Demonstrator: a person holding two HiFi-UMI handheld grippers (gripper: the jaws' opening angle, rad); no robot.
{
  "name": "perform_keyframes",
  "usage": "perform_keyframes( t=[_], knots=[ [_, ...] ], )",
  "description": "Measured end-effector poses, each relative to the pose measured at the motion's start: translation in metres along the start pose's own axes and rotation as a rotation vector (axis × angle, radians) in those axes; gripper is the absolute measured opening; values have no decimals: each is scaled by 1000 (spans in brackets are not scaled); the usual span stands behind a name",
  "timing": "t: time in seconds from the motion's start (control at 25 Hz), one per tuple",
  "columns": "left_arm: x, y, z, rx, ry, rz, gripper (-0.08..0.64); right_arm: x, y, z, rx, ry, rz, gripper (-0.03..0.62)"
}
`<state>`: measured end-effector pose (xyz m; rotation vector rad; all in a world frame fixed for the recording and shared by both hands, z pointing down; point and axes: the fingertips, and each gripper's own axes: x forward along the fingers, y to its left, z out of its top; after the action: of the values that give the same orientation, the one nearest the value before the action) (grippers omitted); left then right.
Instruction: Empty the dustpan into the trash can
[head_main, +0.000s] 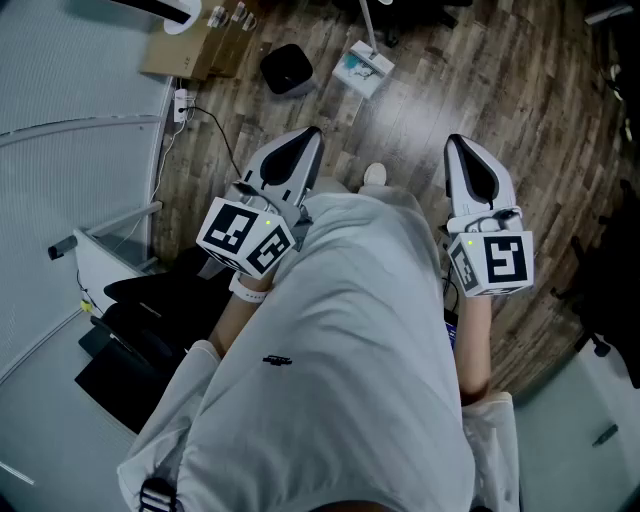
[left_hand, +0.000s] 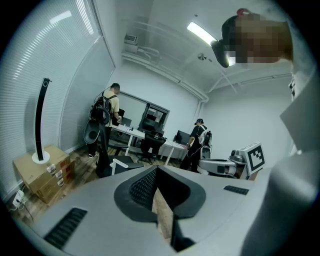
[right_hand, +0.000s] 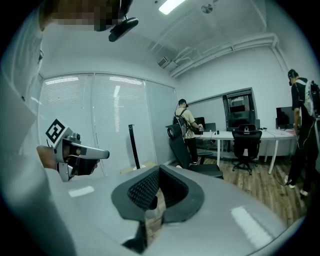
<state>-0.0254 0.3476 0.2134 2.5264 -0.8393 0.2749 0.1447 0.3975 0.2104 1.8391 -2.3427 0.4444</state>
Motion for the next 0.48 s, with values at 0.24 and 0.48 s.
perform_keyframes(
  t=[0.24, 0.48],
  knots=[
    [3, -2, 2, 43, 15, 12, 6, 4, 1, 2, -12, -22, 7, 12],
    [8, -11, 5, 90, 31, 9, 8, 2, -10, 2, 10, -43, -11, 12]
  ],
)
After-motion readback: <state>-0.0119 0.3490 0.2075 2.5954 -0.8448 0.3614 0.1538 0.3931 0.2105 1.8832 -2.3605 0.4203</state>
